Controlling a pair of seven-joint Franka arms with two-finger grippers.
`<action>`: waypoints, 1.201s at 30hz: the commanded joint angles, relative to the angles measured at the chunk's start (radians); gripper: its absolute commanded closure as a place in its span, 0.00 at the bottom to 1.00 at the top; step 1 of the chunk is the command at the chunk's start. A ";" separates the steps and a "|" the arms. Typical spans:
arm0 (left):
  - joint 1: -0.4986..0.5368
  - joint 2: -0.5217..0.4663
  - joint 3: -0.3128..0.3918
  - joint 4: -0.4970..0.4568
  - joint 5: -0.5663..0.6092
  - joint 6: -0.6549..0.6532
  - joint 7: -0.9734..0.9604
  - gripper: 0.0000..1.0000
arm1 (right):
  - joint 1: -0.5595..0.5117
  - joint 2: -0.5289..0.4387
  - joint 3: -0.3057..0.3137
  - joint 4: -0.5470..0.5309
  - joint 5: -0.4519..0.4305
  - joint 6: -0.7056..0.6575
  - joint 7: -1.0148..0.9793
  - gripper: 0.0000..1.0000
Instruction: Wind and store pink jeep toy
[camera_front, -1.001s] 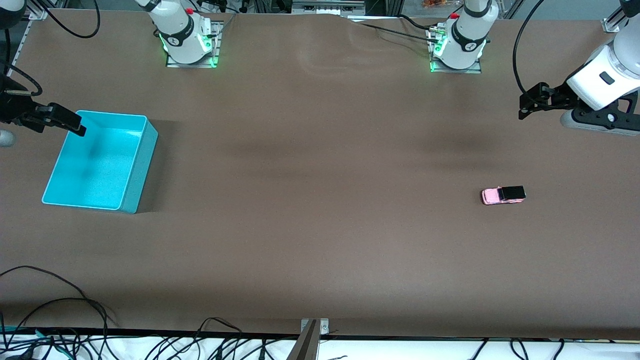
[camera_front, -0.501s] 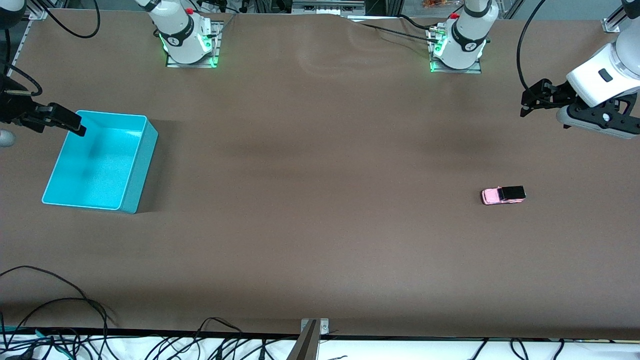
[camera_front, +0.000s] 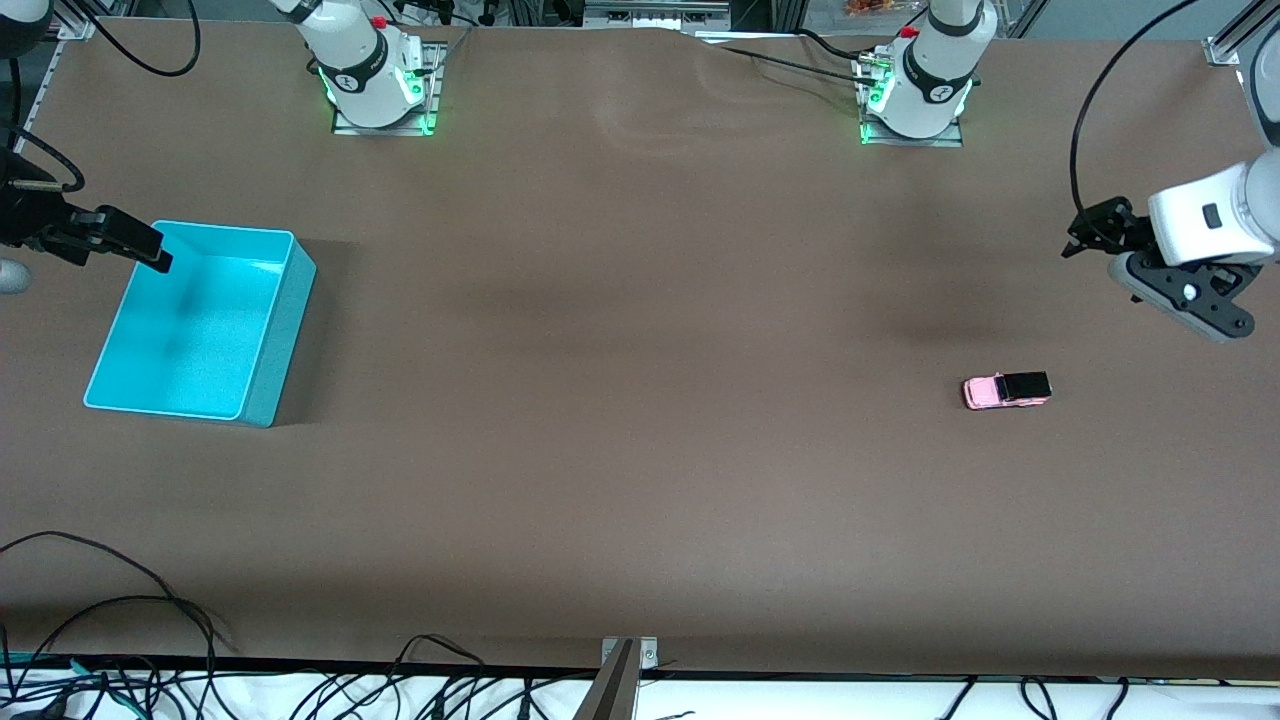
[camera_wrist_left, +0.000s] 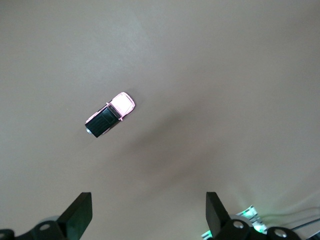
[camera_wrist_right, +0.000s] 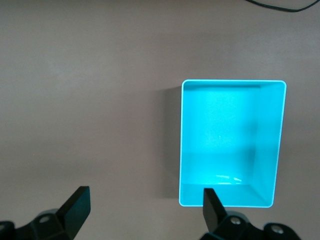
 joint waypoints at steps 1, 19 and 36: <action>0.042 0.062 -0.006 0.023 0.020 0.039 0.152 0.00 | -0.005 0.013 0.004 0.030 0.017 -0.006 0.006 0.00; 0.091 0.149 -0.007 -0.106 0.042 0.277 0.473 0.00 | -0.005 0.013 0.004 0.030 0.017 -0.006 0.006 0.00; 0.117 0.224 -0.007 -0.310 0.042 0.616 0.819 0.00 | -0.003 0.013 0.004 0.030 0.017 0.004 0.006 0.00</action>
